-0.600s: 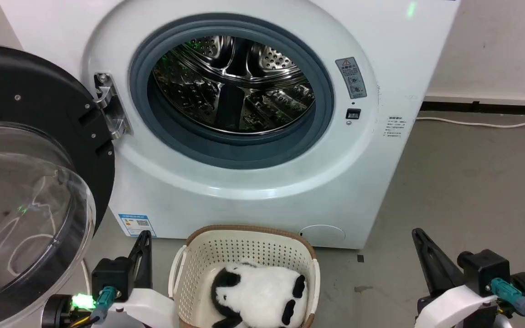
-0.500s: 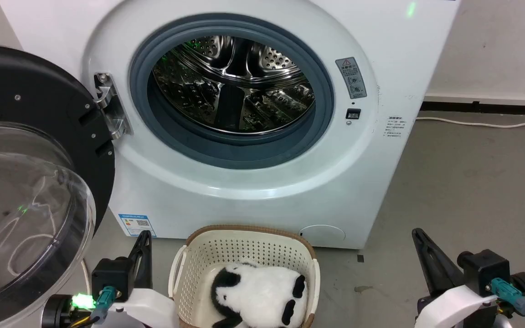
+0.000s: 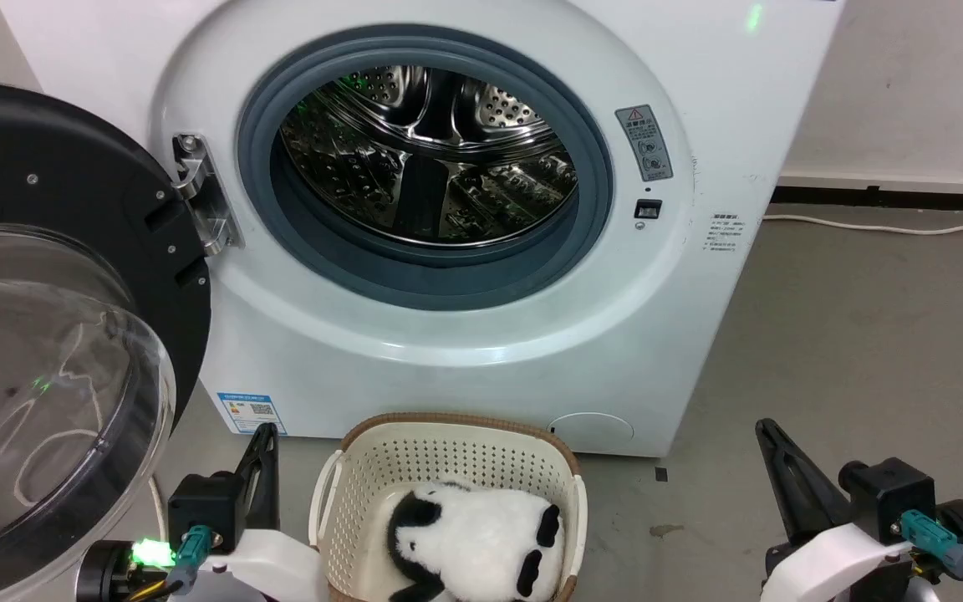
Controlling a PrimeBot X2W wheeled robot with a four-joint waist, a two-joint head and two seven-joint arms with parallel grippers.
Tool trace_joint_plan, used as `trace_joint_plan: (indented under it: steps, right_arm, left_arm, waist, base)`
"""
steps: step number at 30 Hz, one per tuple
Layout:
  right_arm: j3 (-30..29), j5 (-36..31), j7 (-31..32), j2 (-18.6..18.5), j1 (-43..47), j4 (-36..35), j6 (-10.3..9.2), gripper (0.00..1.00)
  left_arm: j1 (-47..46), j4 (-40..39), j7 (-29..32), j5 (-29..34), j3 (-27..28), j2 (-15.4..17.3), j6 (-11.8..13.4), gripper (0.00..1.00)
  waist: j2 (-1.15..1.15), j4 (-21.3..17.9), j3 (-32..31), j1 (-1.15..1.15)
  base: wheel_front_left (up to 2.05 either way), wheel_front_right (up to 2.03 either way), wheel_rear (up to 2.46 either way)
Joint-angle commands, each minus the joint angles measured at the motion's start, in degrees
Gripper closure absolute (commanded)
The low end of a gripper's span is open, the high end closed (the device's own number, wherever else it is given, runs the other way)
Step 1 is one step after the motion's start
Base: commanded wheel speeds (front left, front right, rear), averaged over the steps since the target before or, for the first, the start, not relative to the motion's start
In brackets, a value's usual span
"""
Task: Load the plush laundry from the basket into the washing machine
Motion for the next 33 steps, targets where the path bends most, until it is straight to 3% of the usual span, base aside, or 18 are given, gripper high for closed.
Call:
trace_joint_plan:
  steps: [1,9,10,11,12,13,23,33]
  right_arm:
    - [-0.12,-0.43,0.02,-0.05,-0.67,-0.26,-0.05,1.0]
    - [-0.12,-0.43,0.02,-0.05,-0.67,-0.26,-0.05,1.0]
    - [0.01,0.0,0.0,0.0,0.01,0.01,0.0,0.0]
    - [0.03,0.04,-0.02,0.0,0.02,0.03,0.0,0.0]
    - [0.05,0.06,-0.04,0.0,0.03,0.03,0.0,1.0]
    - [0.08,0.03,-0.01,0.0,0.02,0.04,0.0,0.0]
    - [-0.46,1.5,-1.35,0.0,0.43,-0.28,0.0,0.0]
    - [-0.35,3.92,-2.79,-0.01,-0.74,-0.64,-0.01,0.0]
  left_arm:
    - [-0.88,-0.25,0.02,0.09,0.01,0.0,0.16,1.0]
    - [-0.88,-0.25,0.02,0.09,0.01,0.0,0.16,1.0]
    - [0.01,0.01,0.0,0.0,0.0,0.0,-0.01,0.0]
    - [0.03,0.02,-0.02,0.0,-0.01,0.0,-0.01,0.0]
    - [0.03,0.03,-0.04,-0.01,-0.05,0.0,0.0,1.0]
    - [0.03,0.02,-0.01,0.0,-0.02,0.0,-0.01,0.0]
    - [-0.02,0.79,-1.35,-0.29,-1.6,0.01,0.58,0.0]
    - [-1.91,4.0,-2.79,-0.62,-2.81,0.75,0.6,0.0]
  waist:
    - [0.0,0.0,0.0,0.0]
    - [0.0,0.0,0.0,0.0]
    - [0.0,0.0,0.0,0.0]
    - [0.0,0.0,0.0,0.0]
    - [0.0,0.0,0.0,0.0]
    - [0.0,0.0,0.0,0.0]
    - [0.0,-0.77,0.55,0.0]
    - [0.0,-3.75,4.87,0.0]
  base:
    - [0.0,0.0,0.0]
    - [0.0,0.0,0.0]
    - [0.0,0.0,0.0]
    - [0.0,0.0,0.0]
    - [0.0,0.0,0.0]
    - [0.0,0.0,0.0]
    - [0.0,0.0,0.0]
    - [0.0,0.0,0.0]
